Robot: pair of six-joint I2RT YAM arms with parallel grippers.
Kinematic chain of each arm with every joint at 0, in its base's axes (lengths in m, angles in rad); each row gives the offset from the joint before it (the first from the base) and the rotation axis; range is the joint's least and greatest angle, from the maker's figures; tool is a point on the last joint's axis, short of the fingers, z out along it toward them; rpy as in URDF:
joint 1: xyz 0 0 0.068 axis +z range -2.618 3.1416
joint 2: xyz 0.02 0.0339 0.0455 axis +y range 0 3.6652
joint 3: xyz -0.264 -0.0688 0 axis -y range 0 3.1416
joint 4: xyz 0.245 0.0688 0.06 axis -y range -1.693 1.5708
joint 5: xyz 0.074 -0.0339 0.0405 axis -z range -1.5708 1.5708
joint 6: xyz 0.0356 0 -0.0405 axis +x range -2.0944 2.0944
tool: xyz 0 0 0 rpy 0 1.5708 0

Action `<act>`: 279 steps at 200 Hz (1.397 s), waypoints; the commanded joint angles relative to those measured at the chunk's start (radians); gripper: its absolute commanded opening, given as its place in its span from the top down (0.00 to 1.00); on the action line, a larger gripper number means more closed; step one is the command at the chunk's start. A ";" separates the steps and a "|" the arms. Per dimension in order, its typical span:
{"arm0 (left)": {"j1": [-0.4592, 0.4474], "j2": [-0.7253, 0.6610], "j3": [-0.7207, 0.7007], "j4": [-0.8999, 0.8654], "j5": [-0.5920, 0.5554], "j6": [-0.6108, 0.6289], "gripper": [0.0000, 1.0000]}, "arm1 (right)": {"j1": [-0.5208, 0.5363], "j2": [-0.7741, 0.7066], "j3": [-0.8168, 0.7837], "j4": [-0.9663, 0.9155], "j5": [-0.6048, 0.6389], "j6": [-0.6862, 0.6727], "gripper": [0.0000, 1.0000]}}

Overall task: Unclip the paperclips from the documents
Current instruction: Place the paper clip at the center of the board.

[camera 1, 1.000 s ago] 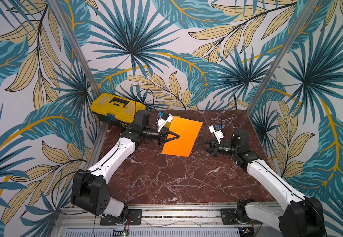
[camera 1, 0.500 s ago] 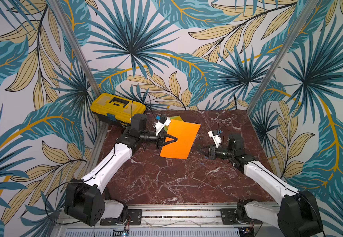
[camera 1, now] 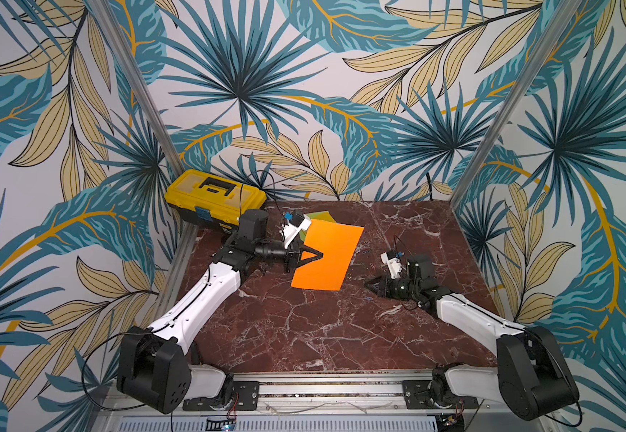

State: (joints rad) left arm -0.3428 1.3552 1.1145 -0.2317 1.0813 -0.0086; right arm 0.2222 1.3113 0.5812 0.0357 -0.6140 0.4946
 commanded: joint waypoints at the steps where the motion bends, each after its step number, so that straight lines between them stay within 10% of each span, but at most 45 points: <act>1: 0.008 -0.030 -0.011 0.009 -0.003 0.002 1.00 | -0.004 0.029 -0.041 -0.021 0.064 0.060 0.94; 140: 0.009 -0.007 -0.011 0.009 -0.023 -0.002 1.00 | 0.002 0.179 -0.052 -0.078 0.105 0.091 0.93; 279: 0.010 0.005 -0.009 0.009 -0.034 0.001 1.00 | 0.009 0.059 -0.008 -0.334 0.242 0.027 0.66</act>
State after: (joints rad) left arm -0.3393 1.3560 1.1145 -0.2317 1.0538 -0.0090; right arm 0.2249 1.4075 0.5533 -0.1680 -0.4427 0.5587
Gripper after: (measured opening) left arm 0.047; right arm 0.329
